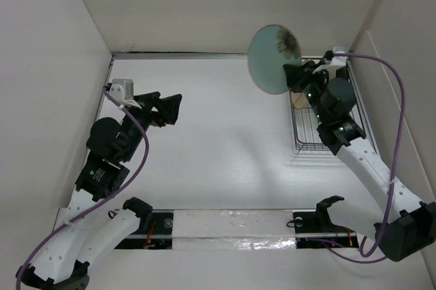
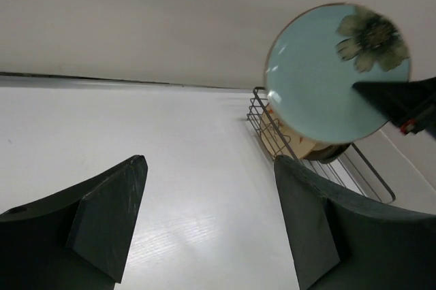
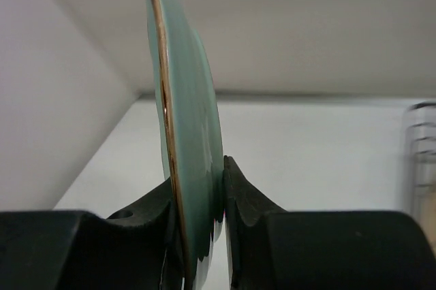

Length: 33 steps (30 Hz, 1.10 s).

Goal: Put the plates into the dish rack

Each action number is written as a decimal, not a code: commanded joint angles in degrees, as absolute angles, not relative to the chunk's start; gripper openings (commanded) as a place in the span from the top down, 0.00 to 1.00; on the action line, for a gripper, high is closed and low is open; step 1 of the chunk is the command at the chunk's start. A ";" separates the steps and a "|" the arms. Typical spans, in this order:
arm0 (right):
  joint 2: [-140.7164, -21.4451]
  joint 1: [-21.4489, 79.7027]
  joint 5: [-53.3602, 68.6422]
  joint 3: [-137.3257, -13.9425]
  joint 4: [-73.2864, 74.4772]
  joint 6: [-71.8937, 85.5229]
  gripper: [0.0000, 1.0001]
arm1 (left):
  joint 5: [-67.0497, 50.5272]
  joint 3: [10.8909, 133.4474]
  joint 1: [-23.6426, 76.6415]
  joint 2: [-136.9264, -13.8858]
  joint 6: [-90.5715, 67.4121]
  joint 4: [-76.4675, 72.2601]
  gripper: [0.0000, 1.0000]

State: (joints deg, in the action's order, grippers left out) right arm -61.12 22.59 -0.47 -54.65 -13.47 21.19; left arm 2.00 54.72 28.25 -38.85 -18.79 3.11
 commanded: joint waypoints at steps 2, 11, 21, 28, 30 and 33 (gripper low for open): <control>-60.81 18.29 -32.68 -64.14 -10.37 7.92 1.00 | 3.61 51.42 27.95 -38.85 -16.26 0.44 0.30; -70.65 8.37 -41.05 -75.66 -12.13 -5.26 1.00 | 0.70 51.15 27.95 -38.67 -16.26 0.44 0.33; -81.47 4.75 -32.97 -82.71 -7.04 -11.60 1.00 | 0.26 50.89 27.95 -37.35 -16.26 -0.88 0.33; -83.05 2.72 -27.95 -81.21 -3.69 -8.62 1.00 | -1.23 50.89 27.95 -37.62 -16.61 -0.97 0.33; -84.54 2.72 -28.04 -81.82 -1.51 -7.65 1.00 | -1.41 50.89 27.95 -37.79 -16.61 -0.88 0.33; -84.99 2.72 -28.65 -80.51 -1.05 -6.51 1.00 | -2.02 50.89 27.95 -37.79 -16.61 -1.05 0.33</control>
